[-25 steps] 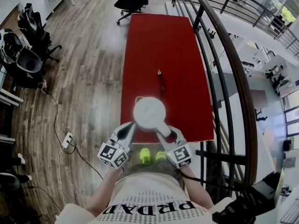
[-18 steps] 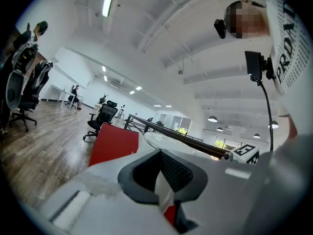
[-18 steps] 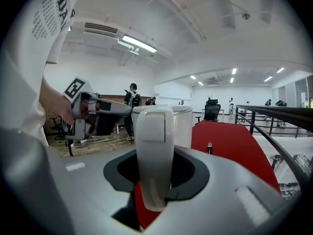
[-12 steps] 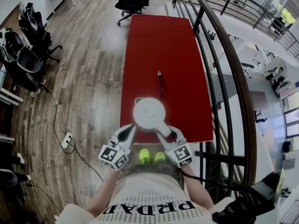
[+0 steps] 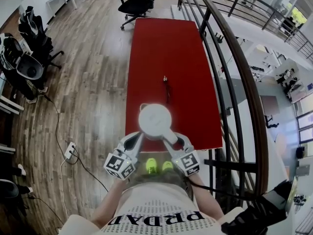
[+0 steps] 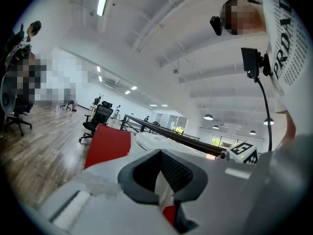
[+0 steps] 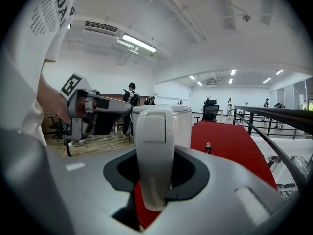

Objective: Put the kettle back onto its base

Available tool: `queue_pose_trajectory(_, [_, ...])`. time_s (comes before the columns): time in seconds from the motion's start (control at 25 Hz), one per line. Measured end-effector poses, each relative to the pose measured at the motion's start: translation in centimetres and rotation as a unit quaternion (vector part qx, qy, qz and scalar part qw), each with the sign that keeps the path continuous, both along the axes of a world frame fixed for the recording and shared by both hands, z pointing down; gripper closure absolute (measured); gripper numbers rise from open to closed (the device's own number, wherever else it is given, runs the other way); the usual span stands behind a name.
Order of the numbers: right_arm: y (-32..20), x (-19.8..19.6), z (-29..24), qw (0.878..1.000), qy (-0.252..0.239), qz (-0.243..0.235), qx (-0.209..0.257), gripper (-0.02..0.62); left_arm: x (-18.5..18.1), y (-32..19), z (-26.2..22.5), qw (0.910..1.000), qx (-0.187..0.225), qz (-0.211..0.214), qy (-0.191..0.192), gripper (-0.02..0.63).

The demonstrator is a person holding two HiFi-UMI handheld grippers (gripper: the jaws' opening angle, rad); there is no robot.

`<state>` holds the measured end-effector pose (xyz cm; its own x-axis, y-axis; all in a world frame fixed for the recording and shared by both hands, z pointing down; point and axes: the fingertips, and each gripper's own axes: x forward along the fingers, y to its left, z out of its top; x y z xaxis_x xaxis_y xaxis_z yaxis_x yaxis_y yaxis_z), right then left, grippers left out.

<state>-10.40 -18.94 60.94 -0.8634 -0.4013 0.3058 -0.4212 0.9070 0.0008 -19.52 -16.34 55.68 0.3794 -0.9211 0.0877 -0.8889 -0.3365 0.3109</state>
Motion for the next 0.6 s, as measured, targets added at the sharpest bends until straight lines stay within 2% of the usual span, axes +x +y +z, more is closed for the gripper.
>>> queue_pose_trajectory(0.16, [0.2, 0.1, 0.1, 1.000, 0.008, -0.001, 0.012, 0.471, 0.0, -0.1, -0.1, 1.0000, 0.002, 0.002, 0.000, 0.611])
queue_pose_trajectory(0.6, [-0.4, 0.6, -5.4, 0.998, -0.037, -0.004, 0.047, 0.406, -0.3, -1.7, -1.8, 0.9995, 0.028, 0.013, -0.008, 0.611])
